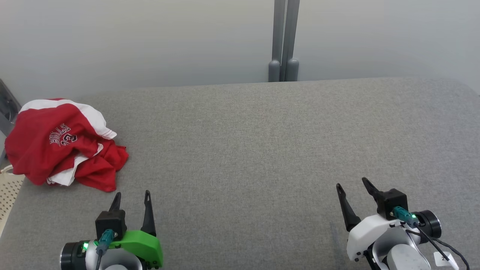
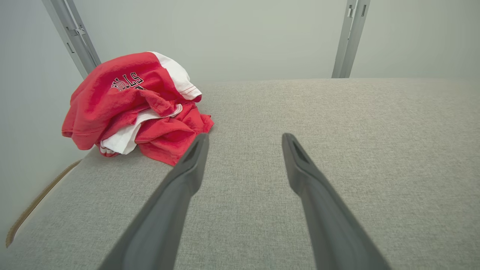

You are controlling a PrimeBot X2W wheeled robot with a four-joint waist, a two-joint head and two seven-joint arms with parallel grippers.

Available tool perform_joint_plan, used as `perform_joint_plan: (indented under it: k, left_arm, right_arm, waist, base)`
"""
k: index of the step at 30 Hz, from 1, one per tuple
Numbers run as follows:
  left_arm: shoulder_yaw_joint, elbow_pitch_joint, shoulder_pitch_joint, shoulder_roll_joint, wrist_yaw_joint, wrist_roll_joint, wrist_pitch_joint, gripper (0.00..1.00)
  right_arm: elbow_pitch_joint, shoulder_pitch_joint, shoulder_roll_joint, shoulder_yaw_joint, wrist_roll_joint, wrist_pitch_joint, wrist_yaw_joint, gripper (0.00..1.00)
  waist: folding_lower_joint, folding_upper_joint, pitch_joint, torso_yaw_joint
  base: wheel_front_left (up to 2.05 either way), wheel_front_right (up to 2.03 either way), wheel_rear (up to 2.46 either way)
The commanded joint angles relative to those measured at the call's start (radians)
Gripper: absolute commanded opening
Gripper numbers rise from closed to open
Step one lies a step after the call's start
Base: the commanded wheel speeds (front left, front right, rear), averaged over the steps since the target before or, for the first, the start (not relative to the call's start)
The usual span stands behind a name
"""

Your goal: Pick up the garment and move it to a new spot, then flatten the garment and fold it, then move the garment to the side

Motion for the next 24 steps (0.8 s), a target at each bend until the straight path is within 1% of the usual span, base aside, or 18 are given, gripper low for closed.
perform_joint_plan:
  k: [1, 5, 18, 22, 24]
  left_arm:
    - [-0.002, 0.002, 0.002, 0.007, 0.005, 0.014, -0.008, 1.0]
    - [-0.01, 0.01, -0.003, 0.008, 0.008, 0.034, -0.017, 1.0]
    - [-0.015, 0.017, 0.0, 0.014, 0.012, 0.016, -0.013, 1.0]
    - [-0.013, 0.015, 0.005, 0.006, 0.011, 0.005, -0.013, 1.0]
    - [-0.006, 0.016, 0.012, -0.001, 0.0, -0.019, -0.013, 1.0]
  right_arm:
    - [0.002, 0.0, -0.004, 0.001, -0.016, -0.007, 0.0, 1.0]
    - [0.003, 0.001, -0.005, 0.003, -0.045, -0.013, 0.0, 1.0]
    - [0.008, 0.002, -0.004, 0.002, -0.029, -0.018, 0.0, 1.0]
    - [0.006, 0.01, -0.004, 0.009, -0.014, -0.022, 0.0, 1.0]
    - [0.0, 0.014, -0.004, 0.017, 0.002, -0.031, 0.0, 1.0]
  waist:
    - [0.0, 0.0, 0.0, 0.0]
    - [0.0, 0.0, -0.003, 0.002]
    - [0.0, 0.0, -0.005, 0.007]
    - [0.0, 0.0, -0.006, 0.024]
    - [0.0, 0.0, -0.007, 0.041]
  base:
    - [0.0, 0.0, 0.0]
    - [0.0, 0.0, 0.0]
    - [0.0, 0.0, 0.0]
    - [0.0, 0.0, 0.0]
    - [0.0, 0.0, 0.0]
